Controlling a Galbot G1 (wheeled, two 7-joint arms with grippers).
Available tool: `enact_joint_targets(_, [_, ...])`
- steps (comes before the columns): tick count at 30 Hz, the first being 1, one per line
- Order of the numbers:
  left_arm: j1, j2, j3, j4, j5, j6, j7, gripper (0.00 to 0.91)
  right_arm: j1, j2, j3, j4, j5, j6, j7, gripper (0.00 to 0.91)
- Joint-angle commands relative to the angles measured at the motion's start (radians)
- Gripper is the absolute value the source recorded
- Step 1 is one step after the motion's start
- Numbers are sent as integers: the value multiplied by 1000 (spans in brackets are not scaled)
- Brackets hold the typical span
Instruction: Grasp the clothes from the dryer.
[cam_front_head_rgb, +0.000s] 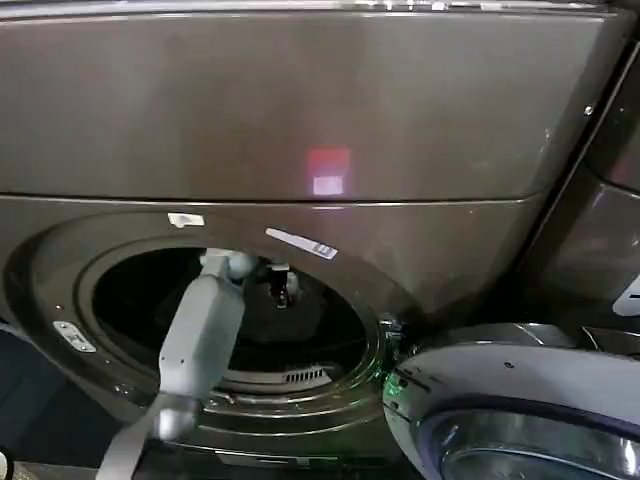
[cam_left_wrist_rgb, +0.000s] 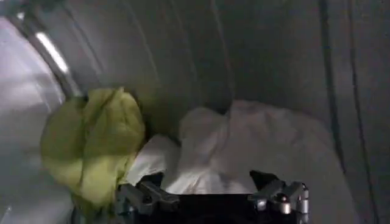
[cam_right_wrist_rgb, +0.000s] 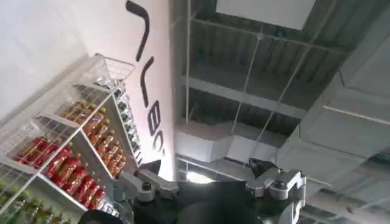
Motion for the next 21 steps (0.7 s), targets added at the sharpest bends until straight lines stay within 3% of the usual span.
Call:
enact_joint_targets(1, [-59,8,1,184,-16,8,1,907,3,3,-7,3,1,1,-1,907])
enact_joint_targets(21, [-95,25,17,368,-106,44,0,907,13,3,-26,8,6,2,-4,907])
